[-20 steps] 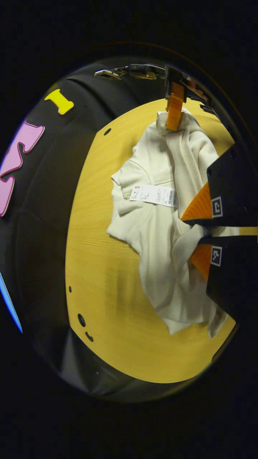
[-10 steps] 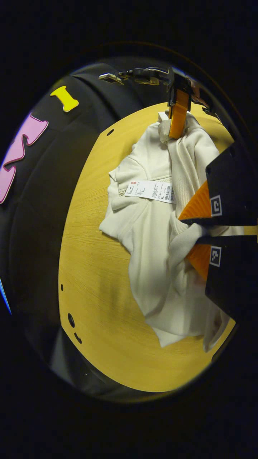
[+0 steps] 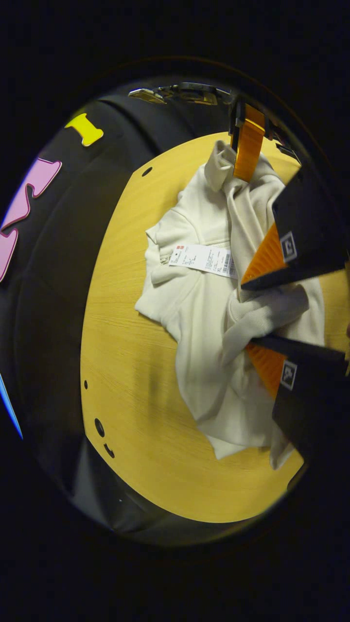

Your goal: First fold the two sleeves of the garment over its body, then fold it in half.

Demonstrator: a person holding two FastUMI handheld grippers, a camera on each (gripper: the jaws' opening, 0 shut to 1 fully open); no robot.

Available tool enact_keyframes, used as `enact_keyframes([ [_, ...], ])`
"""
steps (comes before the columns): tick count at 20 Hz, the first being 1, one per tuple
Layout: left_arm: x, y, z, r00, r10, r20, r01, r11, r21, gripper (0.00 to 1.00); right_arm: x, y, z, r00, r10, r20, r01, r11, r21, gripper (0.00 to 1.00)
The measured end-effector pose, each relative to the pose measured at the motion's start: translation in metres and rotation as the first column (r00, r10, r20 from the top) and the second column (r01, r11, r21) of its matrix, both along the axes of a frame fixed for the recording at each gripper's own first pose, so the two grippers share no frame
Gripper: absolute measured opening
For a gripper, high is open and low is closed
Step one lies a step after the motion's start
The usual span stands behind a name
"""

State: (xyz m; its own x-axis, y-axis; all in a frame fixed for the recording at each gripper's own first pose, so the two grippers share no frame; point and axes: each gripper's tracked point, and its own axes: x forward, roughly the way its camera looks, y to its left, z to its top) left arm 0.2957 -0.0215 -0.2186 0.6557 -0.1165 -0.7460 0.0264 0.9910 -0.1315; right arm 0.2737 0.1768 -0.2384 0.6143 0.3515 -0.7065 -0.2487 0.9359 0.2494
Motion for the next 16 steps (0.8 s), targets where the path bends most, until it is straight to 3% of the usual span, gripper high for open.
enact_keyframes([
  [1, -0.003, -0.004, 0.003, 1.000, -0.013, 0.010, 0.014, 1.000, -0.010, 0.80, -0.004, -0.003, 0.003, 1.000, 0.003, 0.008, -0.003, 1.000, -0.009, 0.99],
  [2, -0.007, -0.008, 0.008, 1.000, -0.024, 0.017, 0.024, 1.000, -0.014, 0.86, -0.007, -0.005, 0.006, 1.000, 0.007, 0.019, -0.007, 1.000, -0.015, 0.99],
  [3, -0.012, -0.009, 0.013, 0.999, -0.033, 0.022, 0.033, 0.999, -0.010, 0.99, -0.010, -0.005, 0.010, 0.999, 0.015, 0.031, -0.015, 1.000, -0.014, 0.99],
  [6, -0.026, -0.013, 0.023, 0.997, -0.055, 0.045, 0.055, 0.998, -0.010, 0.95, -0.024, -0.005, 0.024, 0.998, 0.039, 0.053, -0.039, 0.999, -0.008, 0.99],
  [16, -0.089, -0.018, 0.071, 0.980, -0.054, 0.194, 0.059, 0.998, -0.025, 0.95, -0.075, -0.004, 0.060, 0.982, 0.081, 0.169, -0.084, 0.996, 0.008, 0.99],
])
